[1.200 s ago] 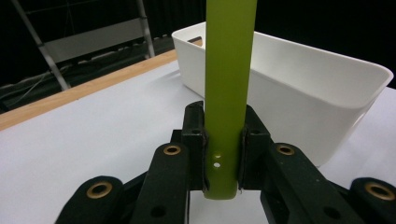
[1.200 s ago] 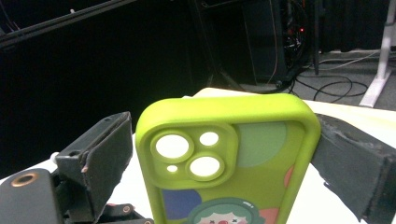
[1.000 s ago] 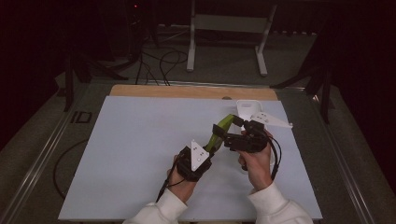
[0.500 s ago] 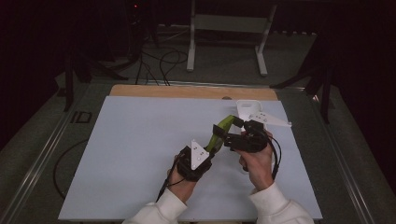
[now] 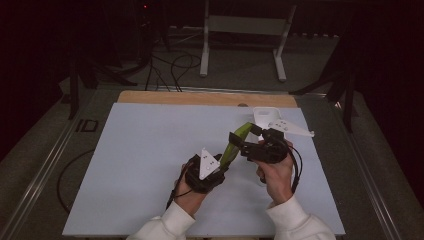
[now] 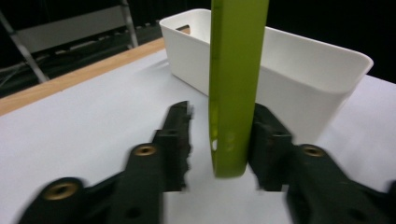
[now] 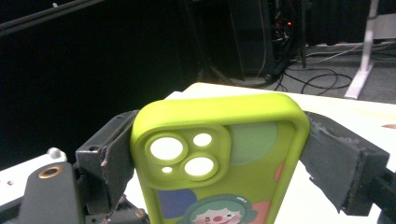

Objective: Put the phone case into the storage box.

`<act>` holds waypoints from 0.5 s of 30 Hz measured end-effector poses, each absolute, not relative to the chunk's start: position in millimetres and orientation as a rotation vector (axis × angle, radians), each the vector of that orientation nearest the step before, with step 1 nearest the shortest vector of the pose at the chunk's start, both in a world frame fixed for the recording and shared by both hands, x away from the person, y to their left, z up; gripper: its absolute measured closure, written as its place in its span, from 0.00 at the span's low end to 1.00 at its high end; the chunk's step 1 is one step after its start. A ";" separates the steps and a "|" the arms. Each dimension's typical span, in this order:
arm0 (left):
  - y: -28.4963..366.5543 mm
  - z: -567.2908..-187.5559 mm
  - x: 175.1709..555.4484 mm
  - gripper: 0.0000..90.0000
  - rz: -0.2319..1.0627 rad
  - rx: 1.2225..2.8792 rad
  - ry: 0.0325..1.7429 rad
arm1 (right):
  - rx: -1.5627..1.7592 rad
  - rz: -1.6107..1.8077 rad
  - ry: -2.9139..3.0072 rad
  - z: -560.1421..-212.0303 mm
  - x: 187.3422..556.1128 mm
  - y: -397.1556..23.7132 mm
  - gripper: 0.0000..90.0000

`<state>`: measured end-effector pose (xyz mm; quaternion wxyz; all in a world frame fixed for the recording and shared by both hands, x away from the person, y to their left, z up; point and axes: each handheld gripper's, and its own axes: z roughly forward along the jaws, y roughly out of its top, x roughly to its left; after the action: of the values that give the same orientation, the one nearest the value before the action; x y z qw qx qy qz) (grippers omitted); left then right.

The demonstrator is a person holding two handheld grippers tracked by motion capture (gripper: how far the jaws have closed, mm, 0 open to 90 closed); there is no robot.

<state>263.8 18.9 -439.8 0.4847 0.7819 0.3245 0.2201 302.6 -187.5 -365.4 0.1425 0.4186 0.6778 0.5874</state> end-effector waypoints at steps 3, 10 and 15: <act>29.2 -435.6 263.9 0.46 0.556 1.906 0.807 | 1.212 1.690 1.949 -365.1 302.6 -188.8 0.18; 49.9 -430.8 264.8 0.20 0.596 1.915 0.849 | 1.208 1.680 1.946 -364.1 301.7 -188.0 0.18; 67.6 -427.7 263.9 0.11 0.616 1.924 0.862 | 1.217 1.676 1.947 -364.6 303.0 -189.4 0.18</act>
<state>263.9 67.6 -427.7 0.4551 0.7800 0.3495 0.2495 303.0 -189.4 -364.6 0.1488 0.4235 0.6772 0.5831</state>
